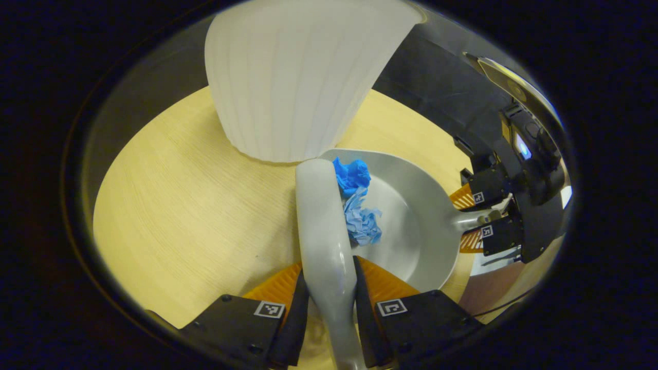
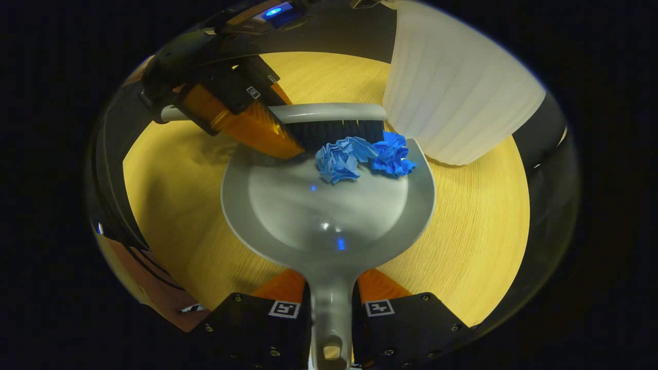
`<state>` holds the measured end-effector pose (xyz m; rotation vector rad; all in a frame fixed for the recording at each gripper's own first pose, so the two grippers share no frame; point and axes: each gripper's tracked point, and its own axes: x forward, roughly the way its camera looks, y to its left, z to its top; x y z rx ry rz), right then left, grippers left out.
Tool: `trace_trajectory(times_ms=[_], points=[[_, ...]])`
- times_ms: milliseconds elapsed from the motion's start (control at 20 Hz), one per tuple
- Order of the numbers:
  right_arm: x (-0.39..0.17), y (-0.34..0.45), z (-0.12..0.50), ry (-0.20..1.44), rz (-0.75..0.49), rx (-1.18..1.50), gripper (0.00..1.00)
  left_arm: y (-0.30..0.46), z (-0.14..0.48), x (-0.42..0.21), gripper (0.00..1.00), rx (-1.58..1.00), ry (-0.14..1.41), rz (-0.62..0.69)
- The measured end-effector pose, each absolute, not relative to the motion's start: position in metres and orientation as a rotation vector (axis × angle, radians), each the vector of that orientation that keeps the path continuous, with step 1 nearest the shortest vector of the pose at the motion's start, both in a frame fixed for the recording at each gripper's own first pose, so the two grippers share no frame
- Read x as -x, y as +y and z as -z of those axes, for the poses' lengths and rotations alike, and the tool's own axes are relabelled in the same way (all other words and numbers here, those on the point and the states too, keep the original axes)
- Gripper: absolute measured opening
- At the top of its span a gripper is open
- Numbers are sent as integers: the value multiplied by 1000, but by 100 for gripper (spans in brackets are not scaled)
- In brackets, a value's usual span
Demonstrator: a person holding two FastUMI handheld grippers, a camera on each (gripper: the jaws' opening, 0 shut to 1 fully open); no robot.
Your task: Pick up the small broom and dustpan from the desktop, sweep the trash into the dustpan with the broom, and then empty the trash into the garbage bin.
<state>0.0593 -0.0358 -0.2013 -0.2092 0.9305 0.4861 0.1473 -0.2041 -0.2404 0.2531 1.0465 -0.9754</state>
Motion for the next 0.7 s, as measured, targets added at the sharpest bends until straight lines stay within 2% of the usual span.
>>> trace_trajectory(times_ms=[100,350,400,500,550,700], points=[[-59,-37,206,932,-477,201,32,-204,240,-148,48,-239,1039,953],[-57,-41,212,936,-437,153,32,-195,237,-148,51,-215,1013,913],[-57,-41,213,940,-430,143,32,-193,236,-147,48,-209,1009,905],[-55,-44,216,943,-412,133,31,-184,232,-148,53,-193,996,890],[-53,-47,218,945,-402,132,32,-180,230,-149,51,-186,992,885],[-48,-55,222,957,-368,123,31,-162,222,-146,53,-181,983,869]])
